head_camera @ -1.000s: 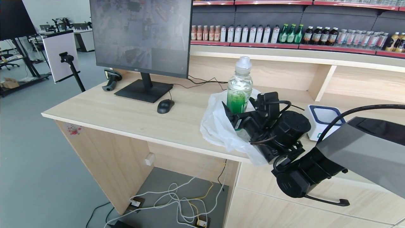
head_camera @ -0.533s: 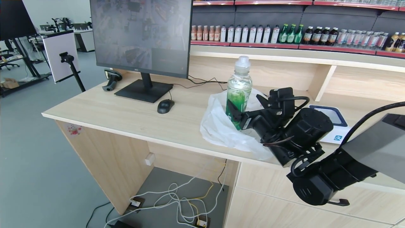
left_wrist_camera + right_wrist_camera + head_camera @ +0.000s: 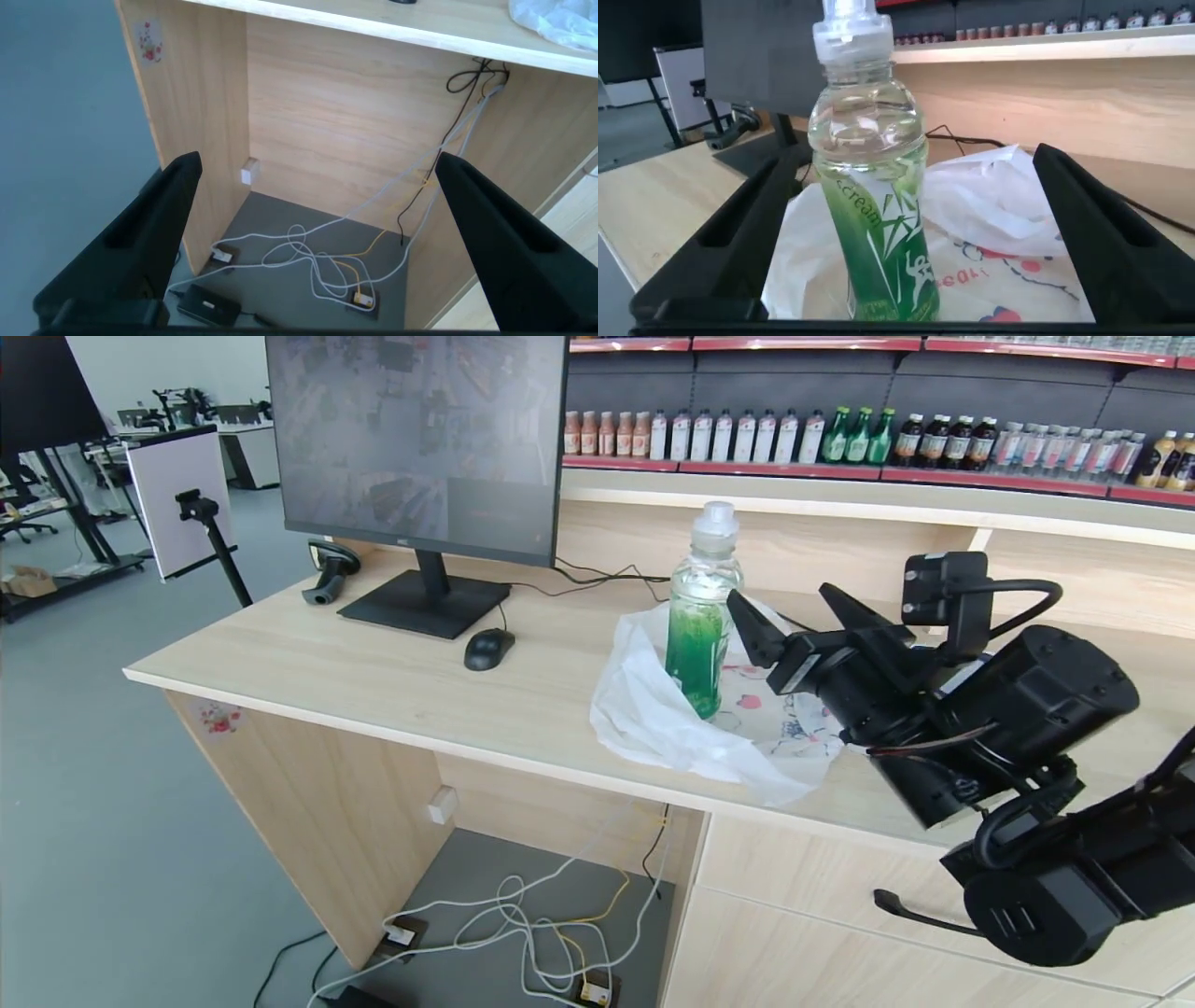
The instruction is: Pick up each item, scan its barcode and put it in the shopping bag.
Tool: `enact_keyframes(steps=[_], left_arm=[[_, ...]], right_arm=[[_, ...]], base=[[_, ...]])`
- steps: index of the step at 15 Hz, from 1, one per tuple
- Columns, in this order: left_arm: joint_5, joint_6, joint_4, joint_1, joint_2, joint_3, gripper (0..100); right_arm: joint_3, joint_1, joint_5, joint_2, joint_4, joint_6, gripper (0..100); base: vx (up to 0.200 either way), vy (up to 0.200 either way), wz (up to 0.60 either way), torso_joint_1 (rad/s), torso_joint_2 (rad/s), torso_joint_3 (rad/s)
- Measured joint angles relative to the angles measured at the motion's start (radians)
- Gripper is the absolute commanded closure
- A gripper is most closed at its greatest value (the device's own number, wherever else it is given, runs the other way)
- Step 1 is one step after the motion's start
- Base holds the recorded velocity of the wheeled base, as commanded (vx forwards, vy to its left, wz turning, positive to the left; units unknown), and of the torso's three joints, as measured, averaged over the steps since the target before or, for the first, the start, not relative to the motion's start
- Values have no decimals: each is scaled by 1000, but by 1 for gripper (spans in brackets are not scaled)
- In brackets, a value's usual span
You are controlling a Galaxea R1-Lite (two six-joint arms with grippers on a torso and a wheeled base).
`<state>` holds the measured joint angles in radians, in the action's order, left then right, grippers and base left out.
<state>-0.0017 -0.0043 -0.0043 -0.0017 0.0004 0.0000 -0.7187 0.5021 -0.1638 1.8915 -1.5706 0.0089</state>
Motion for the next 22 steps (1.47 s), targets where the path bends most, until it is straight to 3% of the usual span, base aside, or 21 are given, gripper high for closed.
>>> enact_keyframes(steps=[7, 14, 22], left_arm=[[0, 1, 0, 0, 0, 0, 0], [0, 3, 1, 0, 0, 0, 0], [0, 0, 1, 0, 0, 0, 0]], right_arm=[[10, -77, -1, -59, 1, 11, 0], [13, -82, 0, -71, 1, -1, 0], [41, -84, 0, -76, 1, -19, 0]], base=[[0, 0, -514, 1, -1, 2], [0, 0, -514, -1, 2, 3], [0, -200, 0, 2, 3, 2]])
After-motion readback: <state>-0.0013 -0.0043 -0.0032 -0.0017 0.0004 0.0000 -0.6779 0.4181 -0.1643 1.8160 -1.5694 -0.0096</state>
